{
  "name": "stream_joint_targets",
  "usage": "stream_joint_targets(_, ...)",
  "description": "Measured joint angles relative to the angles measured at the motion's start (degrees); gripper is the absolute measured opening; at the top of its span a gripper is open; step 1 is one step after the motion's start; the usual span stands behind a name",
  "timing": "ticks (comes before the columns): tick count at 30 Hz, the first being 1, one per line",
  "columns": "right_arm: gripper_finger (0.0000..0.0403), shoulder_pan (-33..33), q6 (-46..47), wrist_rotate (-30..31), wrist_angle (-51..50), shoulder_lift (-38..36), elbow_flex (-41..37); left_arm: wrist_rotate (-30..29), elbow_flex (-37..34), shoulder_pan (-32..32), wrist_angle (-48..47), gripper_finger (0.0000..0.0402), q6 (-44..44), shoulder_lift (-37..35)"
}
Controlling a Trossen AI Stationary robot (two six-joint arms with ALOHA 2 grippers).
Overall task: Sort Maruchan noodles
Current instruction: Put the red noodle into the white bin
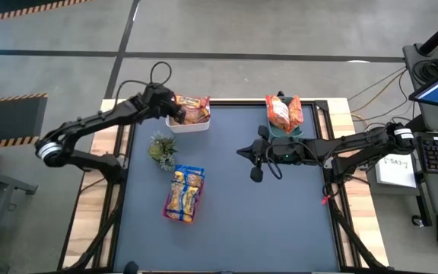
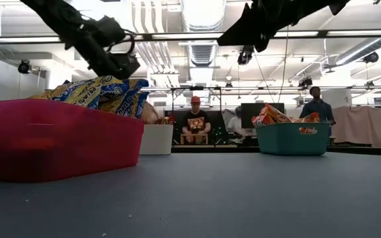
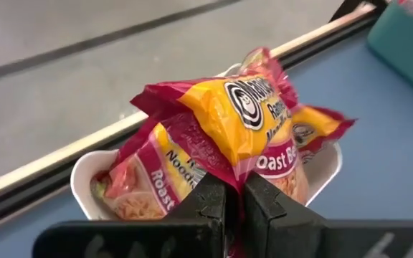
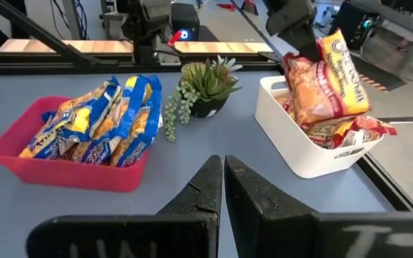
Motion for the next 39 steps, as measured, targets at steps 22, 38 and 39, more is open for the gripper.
stream_joint_targets(22, 0.0009, 0.00, 0.66, 0.00, -0.17, 0.02, 0.00, -8.28, 2.65, -0.05, -13.33, 0.0109, 5.35, -0.61)
stream_joint_targets(38, 0.0009, 0.00, 0.22, 0.28, -0.13, 0.02, -0.02, -0.98, 7.61, -0.11, -9.34, 0.0015, 18.16, 5.77)
stream_joint_targets(39, 0.0009, 0.00, 0.22, 0.47, -0.15, 0.02, -0.02, -2.44, 7.59, -0.11, -8.99, 0.0008, 18.15, 6.86)
